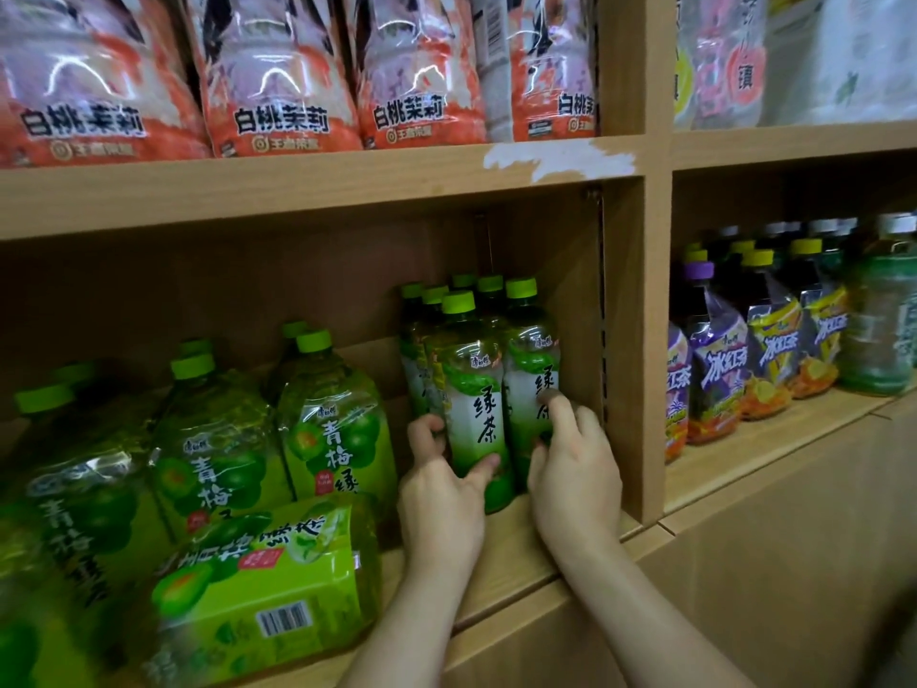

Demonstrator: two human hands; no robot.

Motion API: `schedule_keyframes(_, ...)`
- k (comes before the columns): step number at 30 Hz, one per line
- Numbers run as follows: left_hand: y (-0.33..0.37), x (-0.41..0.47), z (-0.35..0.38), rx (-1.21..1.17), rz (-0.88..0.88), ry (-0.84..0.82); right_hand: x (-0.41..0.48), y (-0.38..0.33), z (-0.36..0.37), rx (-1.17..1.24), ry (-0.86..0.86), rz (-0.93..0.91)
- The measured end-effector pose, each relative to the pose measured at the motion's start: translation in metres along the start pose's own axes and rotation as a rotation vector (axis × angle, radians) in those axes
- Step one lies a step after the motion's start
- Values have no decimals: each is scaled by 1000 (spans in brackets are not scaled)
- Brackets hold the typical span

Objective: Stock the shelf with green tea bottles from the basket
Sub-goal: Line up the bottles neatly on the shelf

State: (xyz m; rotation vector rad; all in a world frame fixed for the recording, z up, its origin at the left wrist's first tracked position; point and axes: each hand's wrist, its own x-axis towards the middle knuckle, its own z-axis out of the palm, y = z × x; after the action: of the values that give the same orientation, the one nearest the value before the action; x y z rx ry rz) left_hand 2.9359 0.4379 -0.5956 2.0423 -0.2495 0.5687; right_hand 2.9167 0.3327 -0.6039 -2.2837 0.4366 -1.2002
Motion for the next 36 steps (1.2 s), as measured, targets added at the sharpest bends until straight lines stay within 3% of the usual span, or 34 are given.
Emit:
schedule_keyframes(6, 1, -1, -3, -29, -19, -45, -5, -2, -22, 108, -161, 45)
schedule_keyframes(10, 18, -12, -22, 173, -27, -187, -19, -17, -55, 184, -248, 20)
schedule_keyframes(13, 38, -29, -59, 263, 110, -233, -28, -40, -79, 349, -233, 45)
schedule_keyframes(16, 40, -52, -111, 240, 297, -116, -38, -69, -87, 508, -383, 38)
schedule_keyframes(21, -6, -81, -182, 372, 378, 21, -56, -120, -62, 299, -680, -317)
schedule_keyframes(23, -27, -86, -201, 423, 357, 61, -63, -135, -43, 122, -800, -370)
schedule_keyframes(26, -46, -92, -220, 487, 321, 84, -70, -149, -24, -108, -924, -377)
schedule_keyframes(31, -53, -103, -217, 592, 155, -15, -61, -163, -29, -284, -994, -357)
schedule_keyframes(36, -47, -105, -207, 552, 59, -46, -58, -157, -42, -293, -1053, -295)
